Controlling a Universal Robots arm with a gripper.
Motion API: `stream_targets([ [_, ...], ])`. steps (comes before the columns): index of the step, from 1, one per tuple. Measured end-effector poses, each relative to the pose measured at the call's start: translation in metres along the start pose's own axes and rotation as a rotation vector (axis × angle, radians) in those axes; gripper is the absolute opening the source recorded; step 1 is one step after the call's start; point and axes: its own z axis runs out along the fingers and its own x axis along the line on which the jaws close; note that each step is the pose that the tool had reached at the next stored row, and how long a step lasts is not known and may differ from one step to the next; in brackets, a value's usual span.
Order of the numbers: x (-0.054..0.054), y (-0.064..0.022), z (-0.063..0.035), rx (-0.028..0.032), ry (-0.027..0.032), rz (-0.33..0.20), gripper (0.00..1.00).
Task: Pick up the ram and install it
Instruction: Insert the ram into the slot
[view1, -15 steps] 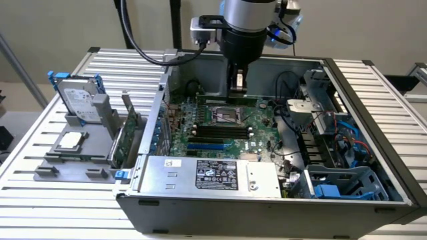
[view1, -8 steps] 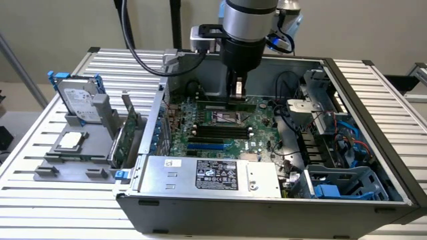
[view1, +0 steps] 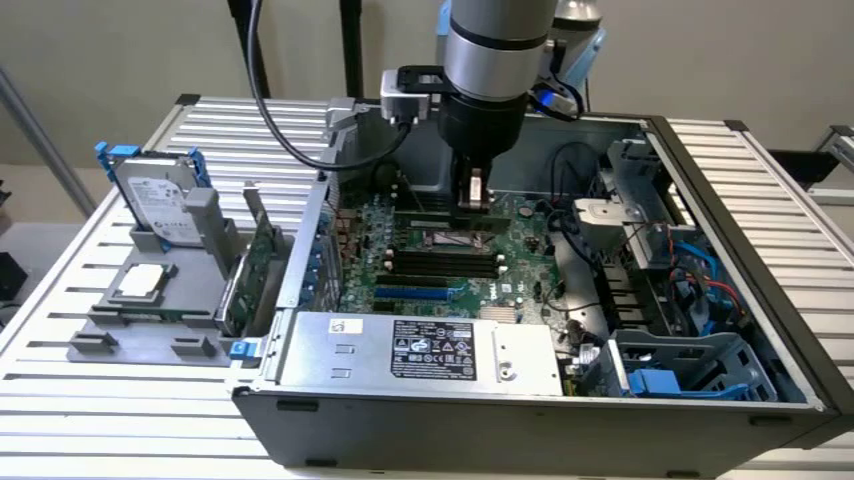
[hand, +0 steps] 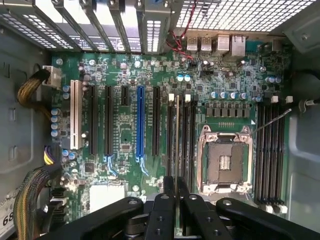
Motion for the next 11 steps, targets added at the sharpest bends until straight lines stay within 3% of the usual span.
stream_targets([
  [11,0.0,-0.0004,0.0201,0.0,-0.0001,0.0,0.0],
])
